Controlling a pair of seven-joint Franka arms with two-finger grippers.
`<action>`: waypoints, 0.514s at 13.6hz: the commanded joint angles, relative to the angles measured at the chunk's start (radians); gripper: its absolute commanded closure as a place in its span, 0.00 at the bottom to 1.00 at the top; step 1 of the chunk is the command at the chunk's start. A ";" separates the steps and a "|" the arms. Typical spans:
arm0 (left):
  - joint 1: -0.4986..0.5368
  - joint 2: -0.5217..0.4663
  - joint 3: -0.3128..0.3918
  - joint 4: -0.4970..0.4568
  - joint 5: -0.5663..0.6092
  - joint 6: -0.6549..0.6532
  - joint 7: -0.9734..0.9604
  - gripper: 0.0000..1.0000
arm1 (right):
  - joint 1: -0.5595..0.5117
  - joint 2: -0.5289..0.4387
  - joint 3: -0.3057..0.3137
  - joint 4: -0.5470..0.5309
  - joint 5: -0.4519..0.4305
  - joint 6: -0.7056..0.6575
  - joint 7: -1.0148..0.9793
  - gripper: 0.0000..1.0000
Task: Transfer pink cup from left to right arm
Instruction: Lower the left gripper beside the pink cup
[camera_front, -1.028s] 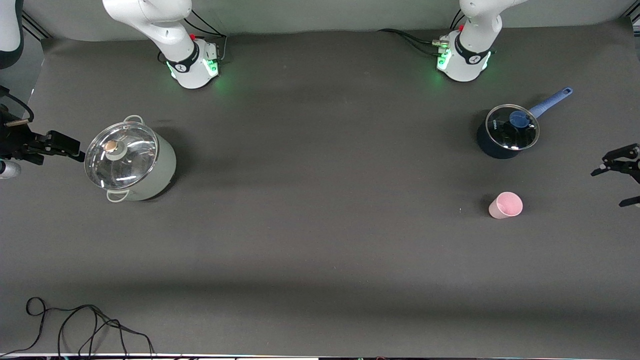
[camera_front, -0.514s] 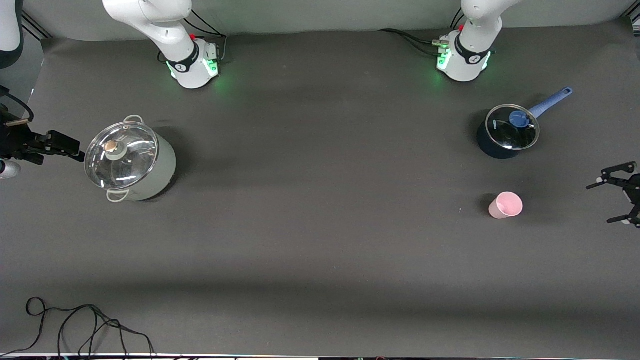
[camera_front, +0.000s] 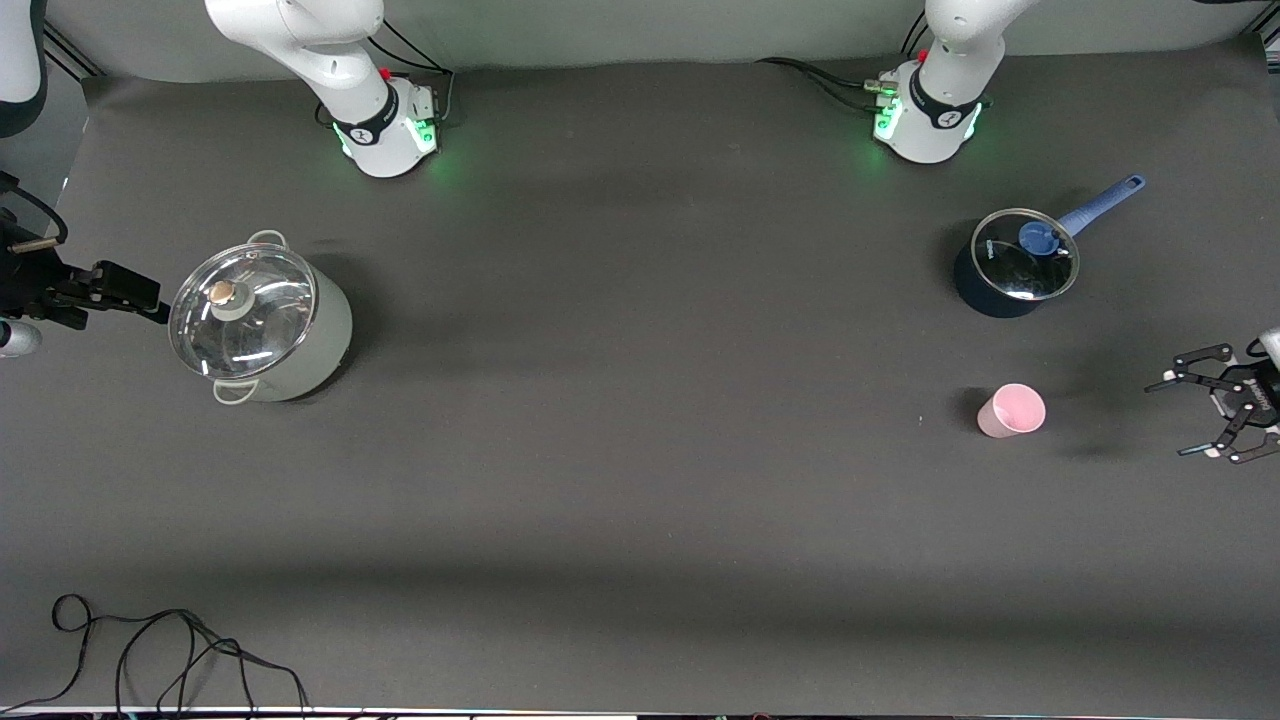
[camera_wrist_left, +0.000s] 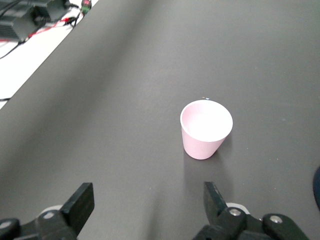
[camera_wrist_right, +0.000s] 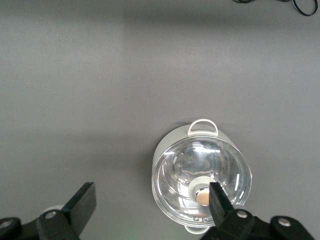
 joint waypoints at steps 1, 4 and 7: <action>0.026 0.057 -0.013 0.017 -0.088 -0.070 0.123 0.02 | 0.005 -0.016 -0.002 -0.006 -0.002 -0.013 0.019 0.00; 0.048 0.119 -0.014 0.019 -0.153 -0.108 0.233 0.02 | 0.004 -0.016 -0.002 -0.006 -0.002 -0.013 0.019 0.00; 0.063 0.166 -0.016 0.019 -0.193 -0.127 0.328 0.02 | 0.005 -0.016 -0.002 -0.006 -0.002 -0.013 0.019 0.00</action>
